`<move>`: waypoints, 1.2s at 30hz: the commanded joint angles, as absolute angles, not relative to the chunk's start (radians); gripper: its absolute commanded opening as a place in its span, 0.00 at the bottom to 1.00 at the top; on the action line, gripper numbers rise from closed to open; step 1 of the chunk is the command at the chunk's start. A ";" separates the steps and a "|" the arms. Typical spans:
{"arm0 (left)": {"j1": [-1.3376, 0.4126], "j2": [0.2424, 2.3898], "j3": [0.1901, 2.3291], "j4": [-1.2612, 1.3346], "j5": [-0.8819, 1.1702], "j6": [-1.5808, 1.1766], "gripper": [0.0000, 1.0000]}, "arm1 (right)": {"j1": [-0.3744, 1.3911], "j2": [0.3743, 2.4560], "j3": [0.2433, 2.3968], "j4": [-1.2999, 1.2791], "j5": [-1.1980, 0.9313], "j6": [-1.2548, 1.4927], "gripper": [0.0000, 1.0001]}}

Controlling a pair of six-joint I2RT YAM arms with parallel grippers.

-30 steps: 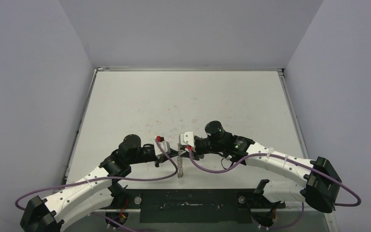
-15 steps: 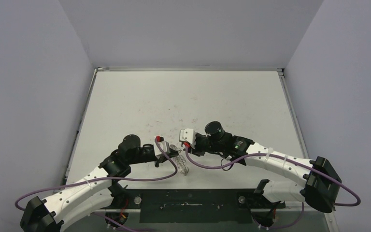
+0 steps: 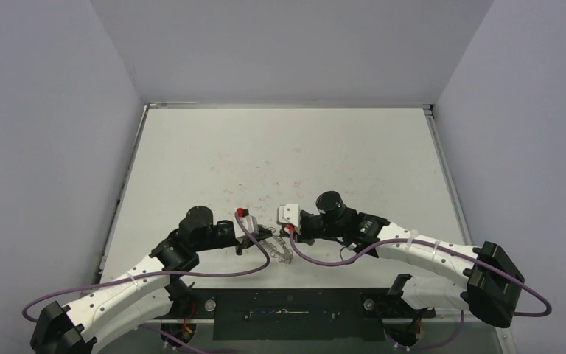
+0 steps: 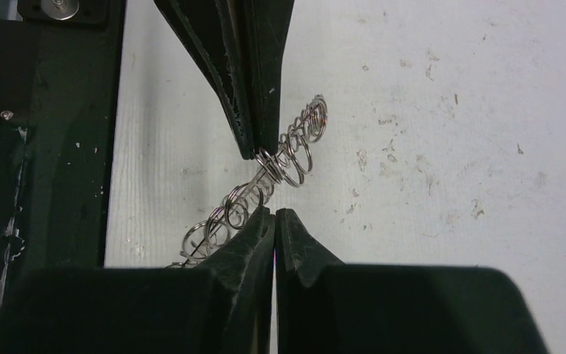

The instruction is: Put the keys on the keyring

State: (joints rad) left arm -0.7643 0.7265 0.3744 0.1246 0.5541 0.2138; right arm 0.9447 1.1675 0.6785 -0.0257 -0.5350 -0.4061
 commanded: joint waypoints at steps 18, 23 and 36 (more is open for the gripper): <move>-0.772 0.713 0.350 0.253 0.567 0.188 0.00 | 0.963 1.222 0.744 0.131 -0.620 -0.395 0.27; -0.772 0.711 0.348 0.249 0.562 0.191 0.00 | 0.966 1.204 0.727 0.123 -0.588 -0.380 0.27; -0.772 0.713 0.345 0.256 0.563 0.193 0.00 | 0.964 1.154 0.649 0.099 -0.494 -0.365 0.34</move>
State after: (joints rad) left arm -0.7654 0.7231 0.3367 0.1795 0.5526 0.1947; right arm 0.9573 1.1820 0.6701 0.0521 -0.4961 -0.3798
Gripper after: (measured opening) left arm 0.007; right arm 0.387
